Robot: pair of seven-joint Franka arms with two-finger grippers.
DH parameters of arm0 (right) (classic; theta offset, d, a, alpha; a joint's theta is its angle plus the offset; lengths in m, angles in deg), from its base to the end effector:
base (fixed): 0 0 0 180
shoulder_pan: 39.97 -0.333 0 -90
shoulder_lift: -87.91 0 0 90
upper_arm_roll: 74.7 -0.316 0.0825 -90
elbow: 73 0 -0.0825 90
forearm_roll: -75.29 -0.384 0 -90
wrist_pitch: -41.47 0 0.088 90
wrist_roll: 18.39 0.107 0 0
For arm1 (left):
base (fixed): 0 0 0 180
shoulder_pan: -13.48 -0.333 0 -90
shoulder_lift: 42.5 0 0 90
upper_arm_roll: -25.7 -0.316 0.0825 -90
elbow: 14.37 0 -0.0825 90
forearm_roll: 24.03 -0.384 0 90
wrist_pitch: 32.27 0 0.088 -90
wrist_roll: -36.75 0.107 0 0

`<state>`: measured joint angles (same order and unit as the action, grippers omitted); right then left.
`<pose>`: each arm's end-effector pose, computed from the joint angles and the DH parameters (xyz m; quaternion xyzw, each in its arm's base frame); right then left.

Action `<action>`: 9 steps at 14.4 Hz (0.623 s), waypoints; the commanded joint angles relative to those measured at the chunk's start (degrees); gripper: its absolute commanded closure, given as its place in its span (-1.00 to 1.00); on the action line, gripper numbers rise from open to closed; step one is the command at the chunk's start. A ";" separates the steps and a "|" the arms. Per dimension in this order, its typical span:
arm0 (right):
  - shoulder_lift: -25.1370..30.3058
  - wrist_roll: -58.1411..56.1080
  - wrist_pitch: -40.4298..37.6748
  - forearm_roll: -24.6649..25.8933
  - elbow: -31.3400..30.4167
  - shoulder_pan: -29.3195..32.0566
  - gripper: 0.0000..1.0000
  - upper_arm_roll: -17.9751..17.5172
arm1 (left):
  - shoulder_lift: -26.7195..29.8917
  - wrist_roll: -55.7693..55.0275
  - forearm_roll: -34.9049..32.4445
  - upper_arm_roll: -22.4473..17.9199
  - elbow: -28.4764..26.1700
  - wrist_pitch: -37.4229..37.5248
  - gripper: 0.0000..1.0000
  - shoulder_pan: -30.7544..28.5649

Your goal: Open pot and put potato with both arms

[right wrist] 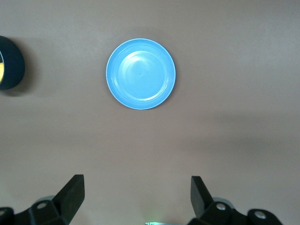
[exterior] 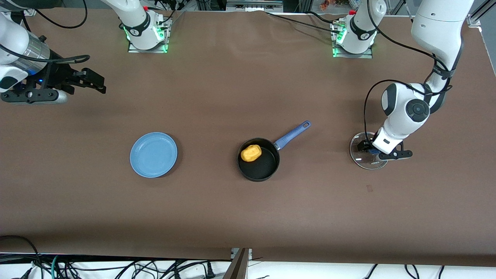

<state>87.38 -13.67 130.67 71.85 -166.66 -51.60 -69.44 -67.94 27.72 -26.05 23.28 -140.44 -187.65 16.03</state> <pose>0.5486 0.0680 0.5884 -0.9985 -0.0135 0.0461 0.0252 0.5610 -0.0021 0.1841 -0.9975 -0.0595 -0.0351 0.0141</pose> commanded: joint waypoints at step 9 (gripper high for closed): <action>-1.06 -2.62 0.02 1.95 3.75 2.67 -1.00 -1.56 | 3.37 -1.44 -0.62 0.14 2.50 0.77 -0.70 -0.17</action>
<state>87.22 -15.28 130.94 72.95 -164.72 -50.16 -70.02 -66.85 27.27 -26.05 23.38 -137.60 -187.74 16.03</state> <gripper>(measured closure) 0.000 0.141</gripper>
